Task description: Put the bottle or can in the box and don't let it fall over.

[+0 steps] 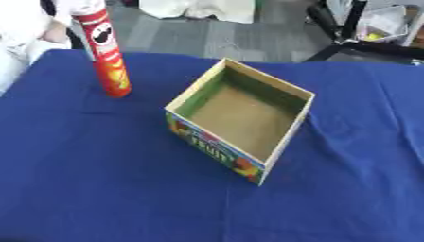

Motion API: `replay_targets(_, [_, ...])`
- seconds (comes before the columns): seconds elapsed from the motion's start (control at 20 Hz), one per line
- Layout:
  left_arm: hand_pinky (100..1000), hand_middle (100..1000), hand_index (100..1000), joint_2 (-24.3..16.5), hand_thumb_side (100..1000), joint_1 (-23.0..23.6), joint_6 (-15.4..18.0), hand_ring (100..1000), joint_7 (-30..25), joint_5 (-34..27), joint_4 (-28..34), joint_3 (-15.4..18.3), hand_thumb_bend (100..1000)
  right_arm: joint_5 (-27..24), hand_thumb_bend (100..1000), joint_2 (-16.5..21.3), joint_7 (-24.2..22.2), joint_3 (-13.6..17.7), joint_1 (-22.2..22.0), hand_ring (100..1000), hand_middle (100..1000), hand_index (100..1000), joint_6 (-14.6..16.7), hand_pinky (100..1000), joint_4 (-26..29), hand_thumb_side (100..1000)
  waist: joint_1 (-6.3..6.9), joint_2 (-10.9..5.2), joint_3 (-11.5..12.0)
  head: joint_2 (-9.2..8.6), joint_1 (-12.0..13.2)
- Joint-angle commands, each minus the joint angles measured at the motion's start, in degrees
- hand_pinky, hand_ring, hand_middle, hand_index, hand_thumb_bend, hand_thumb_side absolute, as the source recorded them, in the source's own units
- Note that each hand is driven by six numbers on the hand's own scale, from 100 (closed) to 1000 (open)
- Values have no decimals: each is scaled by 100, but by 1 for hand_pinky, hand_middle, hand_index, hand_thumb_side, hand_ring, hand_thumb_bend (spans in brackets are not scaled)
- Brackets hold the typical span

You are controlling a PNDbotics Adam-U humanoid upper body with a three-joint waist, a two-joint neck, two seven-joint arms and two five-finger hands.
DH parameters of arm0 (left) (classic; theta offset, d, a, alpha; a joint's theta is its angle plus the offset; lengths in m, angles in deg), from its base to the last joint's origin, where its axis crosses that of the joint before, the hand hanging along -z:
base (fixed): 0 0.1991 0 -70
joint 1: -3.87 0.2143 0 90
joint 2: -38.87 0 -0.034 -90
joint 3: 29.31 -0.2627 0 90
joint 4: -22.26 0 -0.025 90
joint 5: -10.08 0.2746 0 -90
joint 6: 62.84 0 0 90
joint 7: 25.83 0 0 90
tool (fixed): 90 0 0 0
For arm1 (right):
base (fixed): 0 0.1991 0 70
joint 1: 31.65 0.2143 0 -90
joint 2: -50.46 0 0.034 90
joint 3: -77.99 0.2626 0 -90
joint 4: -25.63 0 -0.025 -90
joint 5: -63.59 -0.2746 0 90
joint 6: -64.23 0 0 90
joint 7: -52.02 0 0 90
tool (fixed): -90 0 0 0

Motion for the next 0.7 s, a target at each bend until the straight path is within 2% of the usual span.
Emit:
replay_targets(0.05, [498,873,878,-678,800,-530,-412,866,-87,438,-697,-146,100,64,100,149,-58,13,18,715,776,979,-6,980,22,730,27,-83,-32,-6,32])
replay_targets(0.15, [518,874,881,-944,789,-978,-514,870,-248,742,-1399,-304,100,86,100,165,-95,-2,8,715,776,979,-16,981,5,732,53,-87,-66,8,83])
replay_targets(0.3, [547,880,885,-1155,799,-1599,-463,876,-526,1264,-2464,-521,107,109,100,191,-143,-24,7,714,776,979,-26,982,-19,735,90,-73,-118,18,193])
replay_targets(0.45, [573,883,886,-1122,807,-2189,-322,880,-809,1818,-3424,-658,135,124,100,217,-190,-49,13,713,776,978,-30,981,-38,736,122,-66,-159,-18,321])
replay_targets(0.7, [608,887,889,-866,834,-2913,-39,885,-1200,2685,-4545,-727,185,155,100,224,-279,-82,36,711,775,978,-39,982,-58,739,146,-21,-201,-273,436])
